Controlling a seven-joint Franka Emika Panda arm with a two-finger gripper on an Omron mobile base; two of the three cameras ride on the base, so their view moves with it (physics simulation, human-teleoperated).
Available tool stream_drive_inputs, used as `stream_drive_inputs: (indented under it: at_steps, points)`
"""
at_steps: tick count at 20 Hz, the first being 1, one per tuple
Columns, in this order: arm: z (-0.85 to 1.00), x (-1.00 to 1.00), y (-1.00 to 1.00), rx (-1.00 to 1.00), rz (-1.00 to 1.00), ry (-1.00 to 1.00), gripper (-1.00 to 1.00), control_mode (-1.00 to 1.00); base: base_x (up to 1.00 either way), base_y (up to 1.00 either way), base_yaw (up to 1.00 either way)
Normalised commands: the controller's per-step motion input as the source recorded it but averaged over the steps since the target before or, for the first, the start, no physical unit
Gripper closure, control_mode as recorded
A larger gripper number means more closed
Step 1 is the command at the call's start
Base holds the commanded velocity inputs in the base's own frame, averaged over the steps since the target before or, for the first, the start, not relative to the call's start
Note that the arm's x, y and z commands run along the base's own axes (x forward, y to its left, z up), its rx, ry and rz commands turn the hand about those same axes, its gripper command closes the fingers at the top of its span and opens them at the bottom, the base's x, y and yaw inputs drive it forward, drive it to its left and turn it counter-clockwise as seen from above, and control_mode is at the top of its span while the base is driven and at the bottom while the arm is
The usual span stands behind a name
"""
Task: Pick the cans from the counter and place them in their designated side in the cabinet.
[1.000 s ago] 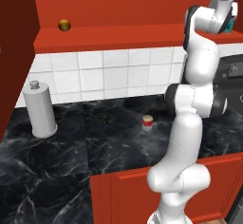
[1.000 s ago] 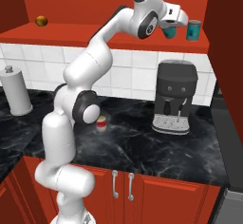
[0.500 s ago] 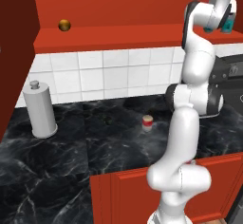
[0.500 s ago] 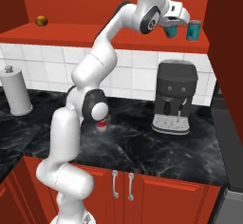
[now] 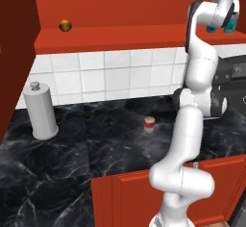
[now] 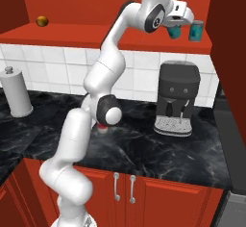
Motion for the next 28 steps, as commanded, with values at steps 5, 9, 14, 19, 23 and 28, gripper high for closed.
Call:
stream_drive_inputs:
  at_steps: [5,9,14,19,23,28]
  points:
    - [-0.08,0.11,-0.07,0.04,0.0,0.06,1.0,-1.0,0.0,0.0,0.0]
    - [-0.07,0.14,-0.06,0.03,0.0,0.06,1.0,-1.0,0.0,0.0,0.0]
    - [-0.04,0.17,-0.08,0.03,0.0,0.07,1.0,-1.0,0.0,0.0,0.0]
    - [-0.07,0.19,-0.11,0.06,0.0,0.09,1.0,-1.0,0.0,0.0,0.0]
    - [-0.1,0.21,-0.12,0.07,0.0,0.11,-1.0,-1.0,0.0,0.0,0.0]
    - [0.0,0.2,-0.14,0.03,0.0,0.05,-1.0,-1.0,0.0,0.0,0.0]
